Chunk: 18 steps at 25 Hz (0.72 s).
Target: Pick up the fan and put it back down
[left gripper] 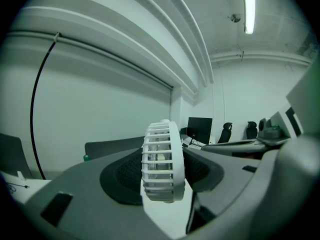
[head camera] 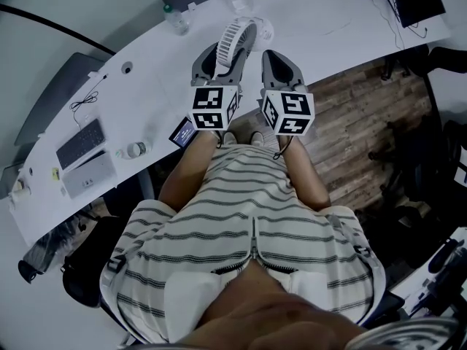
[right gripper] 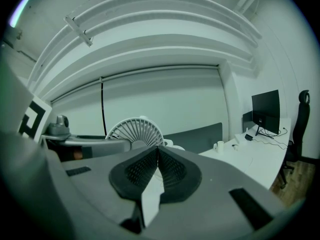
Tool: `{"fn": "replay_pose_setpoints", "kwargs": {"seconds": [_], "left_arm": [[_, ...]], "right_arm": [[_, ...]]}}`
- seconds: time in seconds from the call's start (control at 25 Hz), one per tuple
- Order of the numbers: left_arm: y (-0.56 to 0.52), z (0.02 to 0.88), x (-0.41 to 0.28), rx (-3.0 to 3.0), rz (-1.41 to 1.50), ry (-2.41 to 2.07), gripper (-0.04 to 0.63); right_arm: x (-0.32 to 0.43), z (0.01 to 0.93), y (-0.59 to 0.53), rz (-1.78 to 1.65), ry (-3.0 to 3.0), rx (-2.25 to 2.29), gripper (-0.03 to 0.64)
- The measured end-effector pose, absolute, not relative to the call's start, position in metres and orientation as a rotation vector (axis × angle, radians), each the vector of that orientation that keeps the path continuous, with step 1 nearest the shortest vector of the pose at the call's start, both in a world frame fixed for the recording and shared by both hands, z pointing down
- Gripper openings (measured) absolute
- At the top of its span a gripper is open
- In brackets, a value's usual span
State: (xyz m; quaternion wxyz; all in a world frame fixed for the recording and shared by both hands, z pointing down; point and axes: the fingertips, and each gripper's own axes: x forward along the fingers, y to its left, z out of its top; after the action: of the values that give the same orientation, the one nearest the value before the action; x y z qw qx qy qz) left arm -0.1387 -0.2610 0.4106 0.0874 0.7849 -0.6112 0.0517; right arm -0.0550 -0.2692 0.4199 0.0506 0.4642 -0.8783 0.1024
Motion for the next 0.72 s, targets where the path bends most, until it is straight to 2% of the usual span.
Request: {"fn": "replay_pose_setpoints", "kwargs": {"seconds": [0.72], "left_arm": [[-0.288,0.424,-0.137,2.421,0.281,-1.799,0.227]], "right_arm": [[-0.051,0.428,-0.284,0.340,-2.650,1.451,0.012]]}}
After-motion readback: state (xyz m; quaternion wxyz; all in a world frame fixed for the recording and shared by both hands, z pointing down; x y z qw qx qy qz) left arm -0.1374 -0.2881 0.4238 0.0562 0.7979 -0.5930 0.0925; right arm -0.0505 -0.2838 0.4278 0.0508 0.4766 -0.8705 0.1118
